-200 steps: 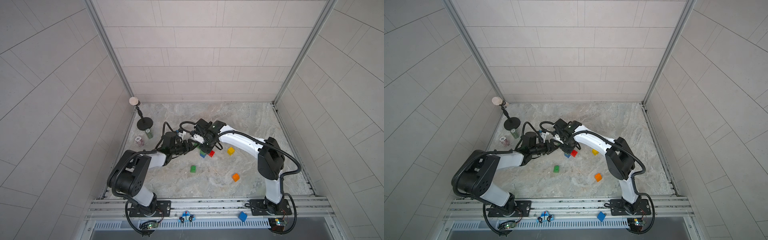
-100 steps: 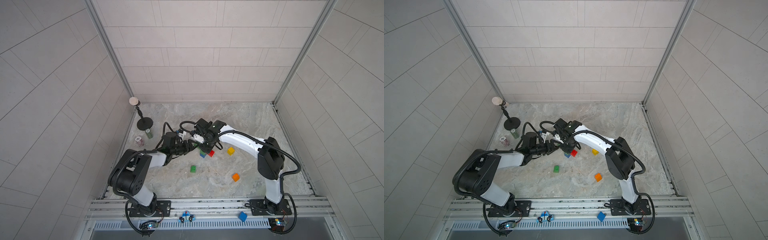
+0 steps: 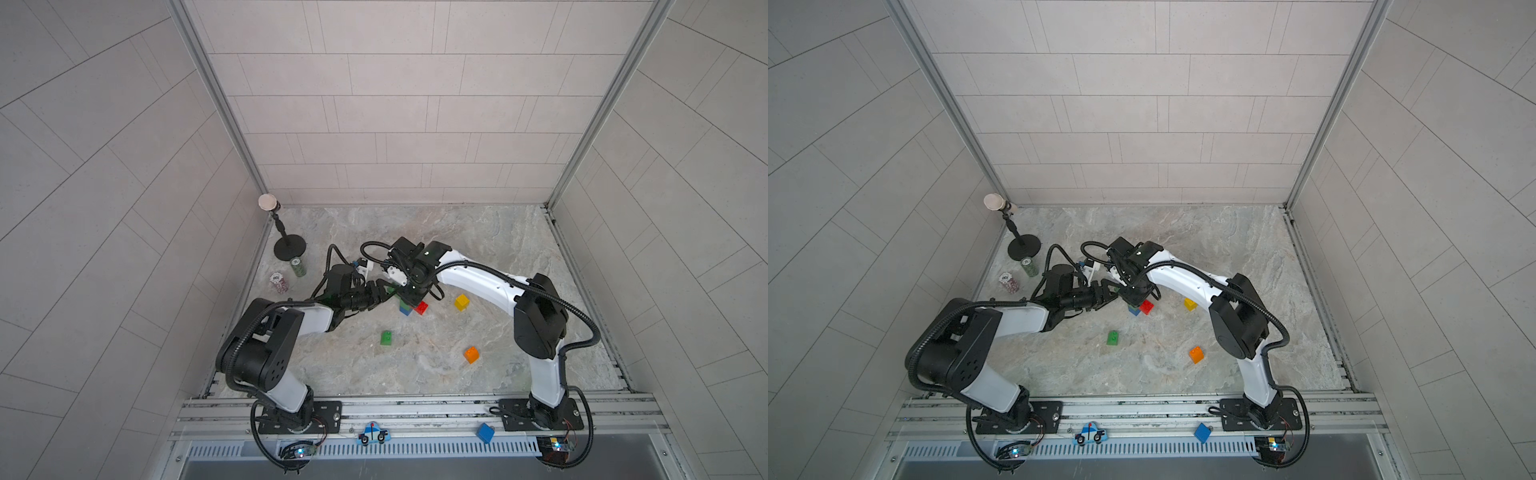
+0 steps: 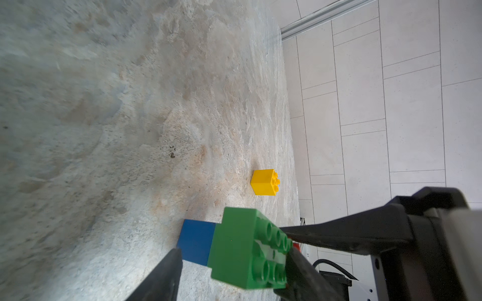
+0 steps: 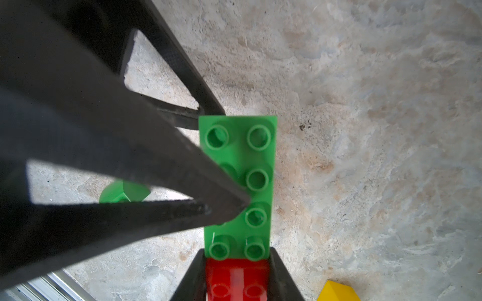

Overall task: Assemble a fork with lego
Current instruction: Assemble the lego brick with the lego brick.

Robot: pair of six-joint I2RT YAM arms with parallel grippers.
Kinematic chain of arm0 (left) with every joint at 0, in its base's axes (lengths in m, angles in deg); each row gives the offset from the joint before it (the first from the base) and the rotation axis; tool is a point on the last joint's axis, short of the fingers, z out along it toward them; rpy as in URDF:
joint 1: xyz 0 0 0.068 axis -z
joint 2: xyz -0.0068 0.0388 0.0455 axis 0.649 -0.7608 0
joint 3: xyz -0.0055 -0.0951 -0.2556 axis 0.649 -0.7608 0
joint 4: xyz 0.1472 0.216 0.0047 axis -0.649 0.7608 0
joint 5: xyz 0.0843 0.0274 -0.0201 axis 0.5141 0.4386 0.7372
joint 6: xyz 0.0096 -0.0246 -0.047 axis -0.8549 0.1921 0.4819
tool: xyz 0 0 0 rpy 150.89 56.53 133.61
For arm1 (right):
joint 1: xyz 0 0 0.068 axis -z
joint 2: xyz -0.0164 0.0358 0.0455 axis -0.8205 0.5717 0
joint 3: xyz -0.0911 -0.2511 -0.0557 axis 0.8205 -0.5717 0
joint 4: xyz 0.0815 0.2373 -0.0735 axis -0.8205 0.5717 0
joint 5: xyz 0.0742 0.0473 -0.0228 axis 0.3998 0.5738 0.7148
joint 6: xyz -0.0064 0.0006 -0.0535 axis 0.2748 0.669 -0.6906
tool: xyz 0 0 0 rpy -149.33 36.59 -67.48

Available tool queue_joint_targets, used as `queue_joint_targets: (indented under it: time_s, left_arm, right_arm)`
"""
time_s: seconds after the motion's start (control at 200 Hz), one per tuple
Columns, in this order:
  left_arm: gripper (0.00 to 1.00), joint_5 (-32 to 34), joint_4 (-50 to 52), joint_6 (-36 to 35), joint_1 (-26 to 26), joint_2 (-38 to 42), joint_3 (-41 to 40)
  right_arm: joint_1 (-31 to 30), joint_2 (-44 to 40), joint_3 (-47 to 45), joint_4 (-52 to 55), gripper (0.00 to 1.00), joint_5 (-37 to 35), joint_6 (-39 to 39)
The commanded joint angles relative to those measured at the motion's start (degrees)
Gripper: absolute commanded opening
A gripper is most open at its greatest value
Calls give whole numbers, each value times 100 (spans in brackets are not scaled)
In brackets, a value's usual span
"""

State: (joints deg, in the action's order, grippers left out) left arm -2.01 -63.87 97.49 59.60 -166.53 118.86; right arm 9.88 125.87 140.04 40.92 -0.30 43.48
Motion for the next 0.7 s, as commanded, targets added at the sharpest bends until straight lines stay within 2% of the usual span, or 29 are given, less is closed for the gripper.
queue_joint_targets:
  time_s: [0.0, 0.345, 0.695]
  left_arm:
    - [67, -112, -188, -7, 29, -52, 133]
    - [67, -106, -171, -18, 38, -42, 147]
    - [67, -93, -147, -18, 38, 6, 138]
  right_arm:
    - [-18, 419, -303, 216, 0, -8, -42]
    - [-28, 166, -281, 97, 1, 78, -133]
    - [-27, -37, -147, 27, 25, 282, -98]
